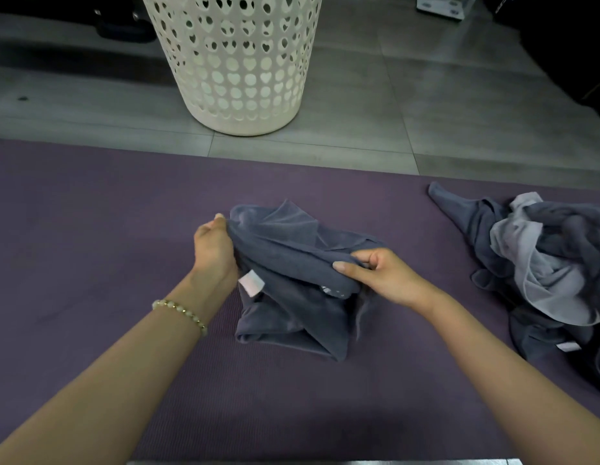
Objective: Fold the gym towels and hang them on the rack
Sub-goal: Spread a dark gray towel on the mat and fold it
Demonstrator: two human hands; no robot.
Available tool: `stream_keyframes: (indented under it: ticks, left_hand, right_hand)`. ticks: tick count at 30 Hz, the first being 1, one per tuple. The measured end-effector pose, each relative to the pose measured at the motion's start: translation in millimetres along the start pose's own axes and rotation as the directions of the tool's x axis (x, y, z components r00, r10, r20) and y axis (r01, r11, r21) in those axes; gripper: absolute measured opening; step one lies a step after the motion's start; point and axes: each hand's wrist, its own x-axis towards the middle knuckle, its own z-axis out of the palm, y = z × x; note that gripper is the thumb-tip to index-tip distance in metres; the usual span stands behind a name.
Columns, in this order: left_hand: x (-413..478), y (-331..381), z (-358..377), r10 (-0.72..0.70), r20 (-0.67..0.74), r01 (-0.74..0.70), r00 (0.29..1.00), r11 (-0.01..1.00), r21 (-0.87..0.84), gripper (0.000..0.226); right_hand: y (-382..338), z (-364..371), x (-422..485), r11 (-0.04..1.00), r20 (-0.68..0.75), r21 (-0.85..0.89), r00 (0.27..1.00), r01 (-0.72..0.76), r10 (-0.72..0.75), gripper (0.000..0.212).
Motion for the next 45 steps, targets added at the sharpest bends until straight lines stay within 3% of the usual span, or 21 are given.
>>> stream_keyframes:
  ticks: [2,4,5,7,8,10,13,16,18,19,21,23,24,26,29,31,35,38,41,43,45]
  left_hand:
    - [-3,4,-2,0.253,0.089,-0.268,0.963,0.911,0.312,0.038]
    - [-15,10,-2,0.431,0.401,-0.58,0.808,0.702,0.414,0.023]
    - [-19,13,-2,0.369,0.593,-0.662,0.716,0.628,0.409,0.013]
    - [-27,13,-2,0.012,0.831,-0.728,0.557,0.488,0.481,0.016]
    - [-29,9,-4,-0.174,0.849,-0.735,0.498,0.435,0.52,0.021]
    - [-28,-2,-7,-0.33,0.828,-0.707,0.453,0.433,0.559,0.031]
    - [-22,-7,-14,-0.324,0.752,-0.502,0.574,0.586,0.636,0.027]
    - [-9,-6,-27,-0.348,0.643,-0.202,0.682,0.756,0.623,0.039]
    - [-3,-9,-38,-0.345,0.556,-0.112,0.756,0.769,0.629,0.038]
    - [0,-10,-43,-0.348,0.503,-0.105,0.791,0.733,0.672,0.035]
    - [6,-14,-54,-0.412,0.401,-0.158,0.818,0.51,0.846,0.039]
    - [11,-20,-60,-0.546,0.353,-0.272,0.76,0.226,0.935,0.053]
    - [15,-25,-60,-0.588,0.346,-0.334,0.731,0.134,0.933,0.059]
    - [21,-33,-52,-0.525,0.396,-0.415,0.753,0.087,0.906,0.059]
    - [34,-42,-32,-0.133,0.554,-0.517,0.821,0.235,0.823,0.041]
    - [39,-46,-16,0.002,0.554,-0.52,0.833,0.345,0.781,0.038]
    - [57,-73,-1,-0.094,0.509,-0.446,0.855,0.367,0.816,0.045]
    - [74,-89,-6,-0.122,0.382,-0.312,0.916,0.384,0.869,0.045]
    - [86,-94,-13,-0.109,0.323,-0.244,0.94,0.446,0.861,0.052]
    - [92,-98,-15,-0.098,0.314,-0.233,0.944,0.474,0.849,0.049]
    - [96,-102,-16,-0.078,0.312,-0.235,0.947,0.494,0.837,0.045]
  right_hand:
    - [-5,6,2,0.992,0.051,0.122,0.999,-0.016,0.009,0.021]
    - [-9,10,6,0.971,0.069,0.237,0.998,-0.023,0.007,0.018]
    - [-10,9,7,0.964,0.072,0.266,0.997,-0.028,0.009,0.015]
    - [-8,7,7,0.958,0.11,0.282,0.994,-0.048,0.018,0.012]
    - [-5,7,5,0.959,0.144,0.278,0.989,-0.063,0.024,0.014]
    - [0,5,2,0.96,0.214,0.263,0.976,-0.1,0.043,0.022]
    - [13,0,2,0.975,0.237,0.175,0.967,-0.137,0.094,0.032]
    - [27,-7,4,0.987,0.131,0.073,0.982,-0.145,0.134,0.021]
    - [34,-12,1,0.989,0.054,0.059,0.99,-0.135,0.132,0.013]
    - [37,-15,0,0.99,0.014,0.06,0.992,-0.13,0.129,0.011]
    - [45,-21,-1,0.992,-0.065,0.041,0.991,-0.117,0.119,0.012]
    - [51,-21,0,0.992,-0.099,0.05,0.988,-0.118,0.122,0.013]
    - [53,-20,2,0.989,-0.117,0.085,0.984,-0.122,0.131,0.014]
    - [53,-16,10,0.981,-0.184,0.159,0.972,-0.116,0.144,0.015]
    - [48,-16,29,0.994,-0.237,0.053,0.965,-0.099,0.109,0.019]
    - [44,-17,42,0.992,-0.201,-0.069,0.975,-0.106,0.091,0.021]
    - [45,-12,72,0.983,-0.157,-0.149,0.984,-0.109,0.085,0.014]
    - [52,-4,97,0.99,-0.275,0.046,0.951,-0.13,0.138,0.024]
    - [54,9,122,0.983,-0.291,0.152,0.946,-0.1,0.141,0.021]
    - [56,16,141,0.997,-0.321,-0.046,0.946,-0.064,0.046,0.016]
    - [52,20,157,0.92,-0.234,-0.389,0.97,-0.034,-0.063,0.017]
